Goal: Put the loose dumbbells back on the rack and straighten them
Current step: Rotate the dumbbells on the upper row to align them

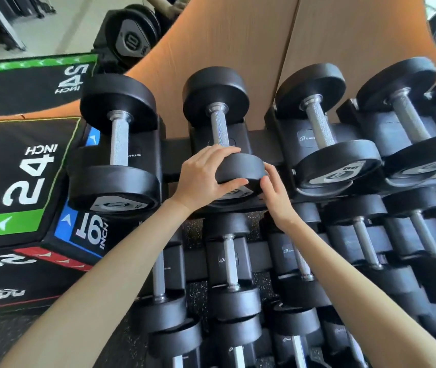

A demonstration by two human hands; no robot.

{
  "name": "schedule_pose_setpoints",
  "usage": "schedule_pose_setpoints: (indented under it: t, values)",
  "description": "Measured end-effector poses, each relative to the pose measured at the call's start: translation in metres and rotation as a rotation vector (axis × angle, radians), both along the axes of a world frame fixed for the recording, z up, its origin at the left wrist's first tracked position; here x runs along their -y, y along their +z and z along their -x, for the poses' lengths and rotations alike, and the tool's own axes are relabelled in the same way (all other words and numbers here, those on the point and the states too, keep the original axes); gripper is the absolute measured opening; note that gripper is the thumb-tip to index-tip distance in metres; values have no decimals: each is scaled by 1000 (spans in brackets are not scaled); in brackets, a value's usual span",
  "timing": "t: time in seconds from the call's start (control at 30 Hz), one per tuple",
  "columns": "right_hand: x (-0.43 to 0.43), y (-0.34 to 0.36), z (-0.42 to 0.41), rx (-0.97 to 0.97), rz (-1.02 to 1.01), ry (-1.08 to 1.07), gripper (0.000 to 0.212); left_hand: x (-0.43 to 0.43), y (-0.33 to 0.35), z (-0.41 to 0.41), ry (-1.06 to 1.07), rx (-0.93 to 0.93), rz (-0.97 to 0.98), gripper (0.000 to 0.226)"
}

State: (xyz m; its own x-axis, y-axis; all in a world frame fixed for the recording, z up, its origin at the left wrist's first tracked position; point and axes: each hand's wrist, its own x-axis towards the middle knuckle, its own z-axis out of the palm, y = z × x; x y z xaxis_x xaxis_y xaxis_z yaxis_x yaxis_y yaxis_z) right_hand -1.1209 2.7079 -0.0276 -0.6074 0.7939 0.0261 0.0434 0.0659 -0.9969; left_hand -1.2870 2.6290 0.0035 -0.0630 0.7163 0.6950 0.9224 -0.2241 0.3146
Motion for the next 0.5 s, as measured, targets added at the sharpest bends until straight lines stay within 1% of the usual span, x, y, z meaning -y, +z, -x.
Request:
schedule_pose_setpoints:
  t: [0.07,0.17,0.27,0.3,0.37,0.4,0.5]
  values:
    - [-4,2,-2,19,-53,46,45,0,0,0,-1,12,-2,58]
    - [-3,8,-2,65,-120,68,51,0,-4,3,-4,48,-20,57]
    - [0,21,-1,151,-175,100,58,5,-15,7,-12,167,-52,54]
    - [-1,25,-1,200,-220,102,62,6,-18,8,-21,215,-48,54]
    - [-3,38,-2,377,-413,103,69,8,-27,10,-40,317,-56,55]
    - [-4,44,-2,475,-508,108,69,9,-32,11,-43,372,-76,56]
    - [0,66,4,696,-663,133,60,9,-44,10,-18,530,-141,58]
